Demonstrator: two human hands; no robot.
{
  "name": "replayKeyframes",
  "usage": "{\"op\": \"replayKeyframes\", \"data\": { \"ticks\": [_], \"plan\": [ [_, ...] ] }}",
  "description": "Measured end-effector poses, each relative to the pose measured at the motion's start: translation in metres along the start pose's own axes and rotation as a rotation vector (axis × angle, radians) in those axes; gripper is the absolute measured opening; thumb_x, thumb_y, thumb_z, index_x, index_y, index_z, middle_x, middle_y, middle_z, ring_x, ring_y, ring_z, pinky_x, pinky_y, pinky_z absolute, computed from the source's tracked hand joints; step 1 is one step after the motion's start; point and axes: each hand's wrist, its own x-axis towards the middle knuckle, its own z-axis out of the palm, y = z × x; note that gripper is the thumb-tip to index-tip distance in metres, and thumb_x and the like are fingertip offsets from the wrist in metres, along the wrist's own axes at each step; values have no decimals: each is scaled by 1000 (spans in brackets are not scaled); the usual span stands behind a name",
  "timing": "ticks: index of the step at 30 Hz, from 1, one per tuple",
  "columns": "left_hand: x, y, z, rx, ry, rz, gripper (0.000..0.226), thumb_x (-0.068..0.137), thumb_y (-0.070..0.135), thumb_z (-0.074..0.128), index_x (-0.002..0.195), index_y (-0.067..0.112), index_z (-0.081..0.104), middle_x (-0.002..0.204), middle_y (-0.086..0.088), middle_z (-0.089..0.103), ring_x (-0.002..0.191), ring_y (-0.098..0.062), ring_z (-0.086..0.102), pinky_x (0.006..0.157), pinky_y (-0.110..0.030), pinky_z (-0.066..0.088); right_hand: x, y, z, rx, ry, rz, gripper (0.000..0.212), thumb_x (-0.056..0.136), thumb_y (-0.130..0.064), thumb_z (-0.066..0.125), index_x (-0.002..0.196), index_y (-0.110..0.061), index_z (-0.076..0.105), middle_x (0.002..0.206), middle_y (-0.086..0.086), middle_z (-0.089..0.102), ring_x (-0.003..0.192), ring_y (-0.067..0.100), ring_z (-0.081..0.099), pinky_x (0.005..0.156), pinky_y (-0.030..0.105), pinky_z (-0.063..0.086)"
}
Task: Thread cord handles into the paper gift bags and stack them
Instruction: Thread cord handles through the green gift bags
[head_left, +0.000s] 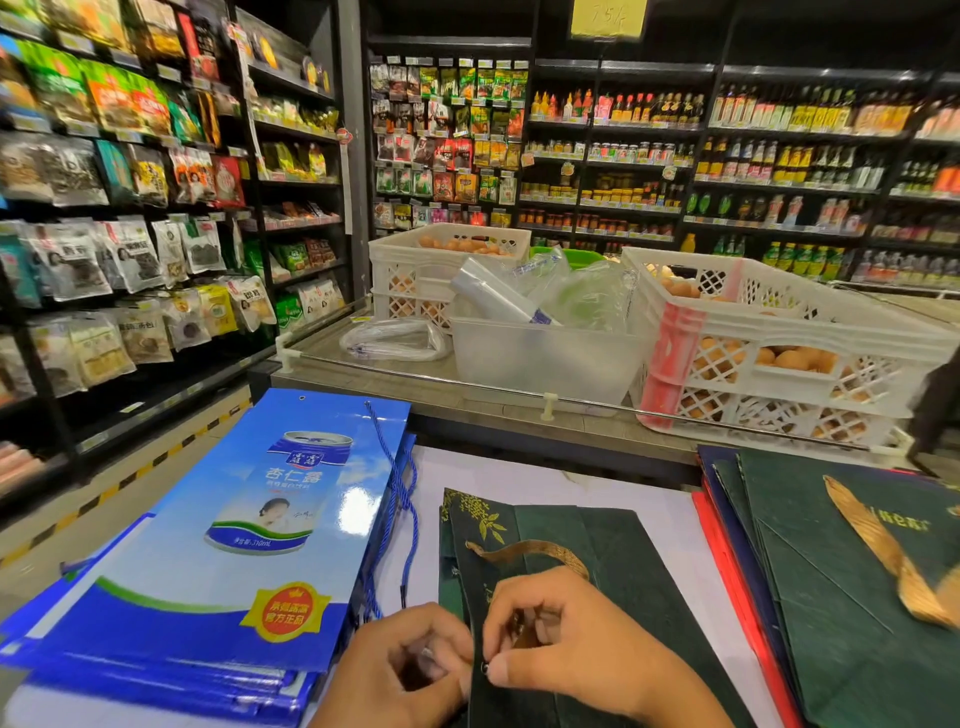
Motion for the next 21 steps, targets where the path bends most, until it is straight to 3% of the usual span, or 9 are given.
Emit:
{"op": "replayKeyframes", "data": {
  "ticks": [4, 9, 16, 18, 21],
  "plan": [
    [1, 2, -2, 8, -61, -1, 17, 80, 24, 83, 83, 39, 75, 96, -8, 72, 99, 1, 64, 80, -16, 55, 0, 1, -1, -48, 0, 40, 9, 86, -28, 81, 93, -24, 77, 97, -2, 73, 93, 10, 69, 94, 36, 58],
    [5, -5, -1, 20, -57, -37, 30, 89, 12, 79, 83, 41, 77, 93, -3, 74, 98, 2, 65, 82, -17, 56, -1, -2, -4, -16, 29, 74, 8, 86, -25, 81, 94, -25, 78, 97, -4, 74, 95, 11, 71, 96, 34, 58],
    [5, -7, 3, 12, -18, -59, 18, 81, 16, 76, 75, 33, 77, 74, -4, 69, 82, -8, 68, 77, -20, 55, 0, 2, -4, 11, -6, 64, 17, 83, -21, 83, 100, -22, 78, 104, -5, 71, 100, 15, 72, 97, 33, 57],
    [6, -11, 4, 46, 15, -40, 29, 87, 8, 75, 75, 35, 75, 78, -6, 71, 87, -5, 67, 75, -17, 55, 0, 4, -4, 11, -12, 61, 17, 83, -18, 83, 99, -21, 78, 107, -5, 69, 102, 17, 71, 97, 33, 57],
    [6, -12, 5, 94, 37, -19, 28, 90, 9, 74, 80, 35, 72, 83, -3, 71, 94, 1, 65, 77, -15, 55, 2, 7, -4, -12, 17, 62, 11, 84, -18, 81, 95, -20, 79, 106, -2, 70, 101, 17, 71, 97, 36, 57]
  ]
}}
